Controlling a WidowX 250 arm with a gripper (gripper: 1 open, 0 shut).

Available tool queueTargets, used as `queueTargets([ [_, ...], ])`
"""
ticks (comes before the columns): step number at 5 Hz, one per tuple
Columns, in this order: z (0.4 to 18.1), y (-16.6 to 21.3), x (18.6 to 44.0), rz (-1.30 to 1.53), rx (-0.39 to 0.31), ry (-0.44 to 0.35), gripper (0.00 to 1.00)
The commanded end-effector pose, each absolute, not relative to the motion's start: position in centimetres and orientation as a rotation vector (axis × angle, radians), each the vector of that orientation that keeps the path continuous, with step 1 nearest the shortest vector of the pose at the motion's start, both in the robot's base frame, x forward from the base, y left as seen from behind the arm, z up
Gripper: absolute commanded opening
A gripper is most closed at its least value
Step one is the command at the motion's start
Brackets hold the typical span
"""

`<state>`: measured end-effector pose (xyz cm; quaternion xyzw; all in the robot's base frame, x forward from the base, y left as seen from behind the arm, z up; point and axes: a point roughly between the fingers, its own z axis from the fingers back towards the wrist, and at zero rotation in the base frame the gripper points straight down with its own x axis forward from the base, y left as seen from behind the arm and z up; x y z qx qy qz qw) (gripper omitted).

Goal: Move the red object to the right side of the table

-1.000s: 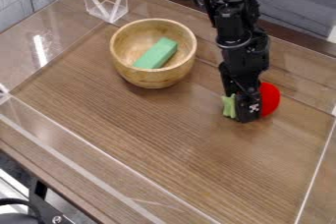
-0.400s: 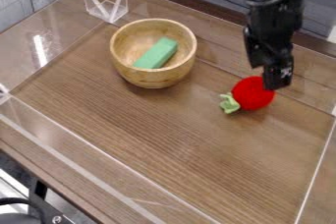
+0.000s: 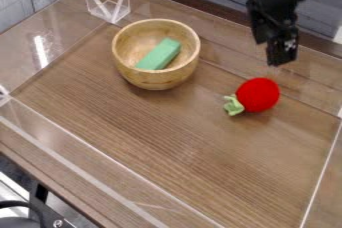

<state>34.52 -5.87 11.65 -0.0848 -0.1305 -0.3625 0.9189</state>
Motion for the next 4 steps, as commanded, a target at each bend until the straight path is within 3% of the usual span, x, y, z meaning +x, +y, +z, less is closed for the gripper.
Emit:
queueTargets([
  [1, 14.4, -4.4, 35.9, -0.644, -0.12, -0.354, 1.0],
  [4, 13.8, -1.3, 36.4, -0.476, -0.109, -0.391, 1.0],
])
